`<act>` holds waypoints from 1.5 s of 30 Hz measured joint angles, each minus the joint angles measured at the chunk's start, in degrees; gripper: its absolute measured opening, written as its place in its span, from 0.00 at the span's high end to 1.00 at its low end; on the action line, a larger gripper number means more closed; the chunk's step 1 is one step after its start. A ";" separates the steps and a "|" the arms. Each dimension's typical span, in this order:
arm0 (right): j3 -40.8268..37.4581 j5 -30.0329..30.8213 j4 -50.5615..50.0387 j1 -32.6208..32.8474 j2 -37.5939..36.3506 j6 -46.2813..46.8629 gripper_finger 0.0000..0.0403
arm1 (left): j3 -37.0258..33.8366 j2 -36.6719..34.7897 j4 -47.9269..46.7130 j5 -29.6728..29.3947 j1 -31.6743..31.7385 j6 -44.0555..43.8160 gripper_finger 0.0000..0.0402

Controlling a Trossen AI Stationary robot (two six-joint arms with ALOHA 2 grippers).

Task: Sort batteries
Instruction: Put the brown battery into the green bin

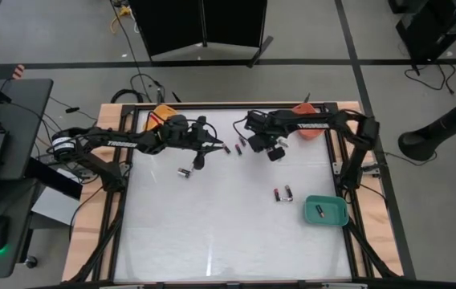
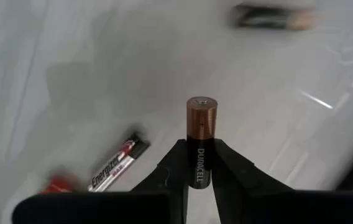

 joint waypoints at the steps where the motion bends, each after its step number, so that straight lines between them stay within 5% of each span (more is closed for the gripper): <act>1: 0.61 0.12 -0.63 0.51 -1.18 1.84 0.86 | 0.00 0.00 0.00 0.00 0.00 0.02 0.76; 9: 2.28 -1.17 -12.16 8.12 -12.44 28.44 0.86 | 0.00 0.00 0.02 0.00 0.00 0.11 0.76; 25: 2.19 -6.38 -38.87 38.60 -22.90 116.11 0.86 | 0.00 0.00 -0.37 0.00 0.00 -0.10 0.76; 30: -3.48 -8.86 -36.68 50.24 -24.72 135.97 0.86 | 0.00 0.00 -0.46 0.00 0.00 -0.11 0.76; 36: -13.03 -12.17 -30.34 57.66 -25.60 150.44 0.86 | 0.00 0.00 0.00 0.00 0.00 -0.14 0.76; 45: -24.71 -16.77 -19.69 59.70 -25.61 154.04 0.86 | 0.00 0.00 0.00 0.00 0.00 -0.73 0.76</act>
